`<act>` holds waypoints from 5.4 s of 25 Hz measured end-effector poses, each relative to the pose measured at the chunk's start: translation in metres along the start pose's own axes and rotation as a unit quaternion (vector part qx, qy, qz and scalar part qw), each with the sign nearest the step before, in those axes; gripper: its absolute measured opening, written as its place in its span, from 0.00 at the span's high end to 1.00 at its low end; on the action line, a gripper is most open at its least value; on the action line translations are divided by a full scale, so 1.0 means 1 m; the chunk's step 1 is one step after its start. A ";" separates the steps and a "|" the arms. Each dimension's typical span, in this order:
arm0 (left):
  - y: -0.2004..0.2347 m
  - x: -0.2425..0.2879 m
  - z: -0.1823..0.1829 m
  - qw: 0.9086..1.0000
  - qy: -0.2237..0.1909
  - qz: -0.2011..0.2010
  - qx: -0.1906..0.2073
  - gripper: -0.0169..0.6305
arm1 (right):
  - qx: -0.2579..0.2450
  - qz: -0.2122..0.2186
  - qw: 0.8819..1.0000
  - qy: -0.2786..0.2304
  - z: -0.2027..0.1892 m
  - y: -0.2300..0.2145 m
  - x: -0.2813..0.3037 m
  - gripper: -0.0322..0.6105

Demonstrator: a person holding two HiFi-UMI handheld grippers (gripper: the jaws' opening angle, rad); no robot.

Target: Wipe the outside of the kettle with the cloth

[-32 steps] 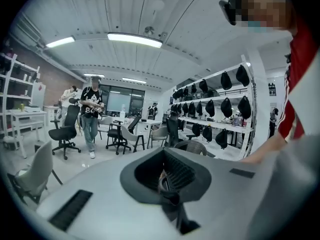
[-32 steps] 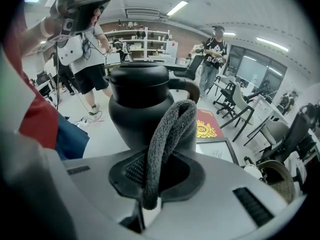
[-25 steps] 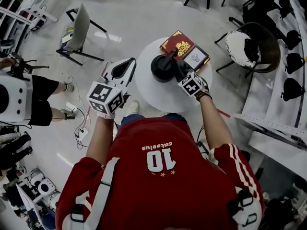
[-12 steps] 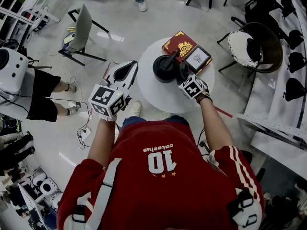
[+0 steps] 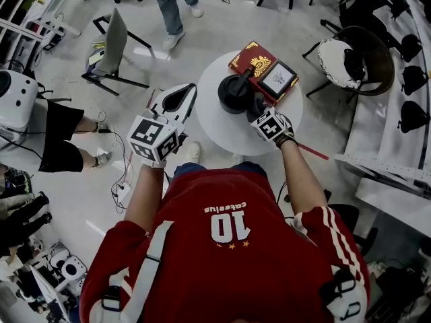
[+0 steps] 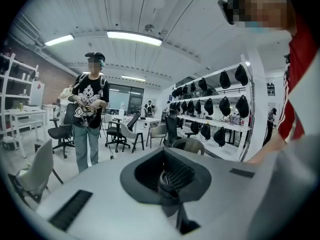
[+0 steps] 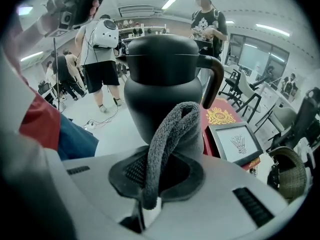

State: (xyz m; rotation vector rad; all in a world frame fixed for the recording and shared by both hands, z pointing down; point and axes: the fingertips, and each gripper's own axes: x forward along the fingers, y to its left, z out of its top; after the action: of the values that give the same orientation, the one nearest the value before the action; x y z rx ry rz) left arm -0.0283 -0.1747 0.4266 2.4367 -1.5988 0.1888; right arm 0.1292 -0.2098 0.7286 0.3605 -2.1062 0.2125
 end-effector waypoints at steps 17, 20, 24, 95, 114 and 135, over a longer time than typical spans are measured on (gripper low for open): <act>0.019 -0.010 0.009 0.998 -0.012 -0.062 0.008 0.96 | 0.072 -0.040 0.997 -0.003 0.013 0.035 -0.003 0.88; 0.022 -0.009 0.012 0.997 -0.013 -0.073 0.011 0.96 | 0.083 -0.044 0.996 -0.003 0.015 0.041 -0.001 0.88; 0.029 -0.011 0.013 0.996 -0.013 -0.087 0.015 0.96 | 0.092 -0.051 0.994 -0.004 0.020 0.047 0.005 0.88; 0.043 -0.021 0.049 0.972 -0.067 -0.226 0.016 0.96 | 0.132 -0.241 0.932 -0.236 0.210 0.100 -0.157 0.88; -0.087 -0.005 0.089 0.967 -0.092 -0.233 0.054 0.96 | 0.216 -0.369 0.834 -0.348 0.071 0.055 -0.375 0.88; -0.067 -0.025 0.097 0.977 -0.108 -0.177 0.049 0.96 | 0.192 -0.367 0.811 -0.414 0.103 0.056 -0.419 0.88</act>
State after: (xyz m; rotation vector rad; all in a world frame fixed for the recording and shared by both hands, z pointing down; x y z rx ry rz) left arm 0.0218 -0.1511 0.3190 2.8511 -1.2225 -0.0605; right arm 0.2378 -0.1152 0.3185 1.7339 -2.5400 0.0015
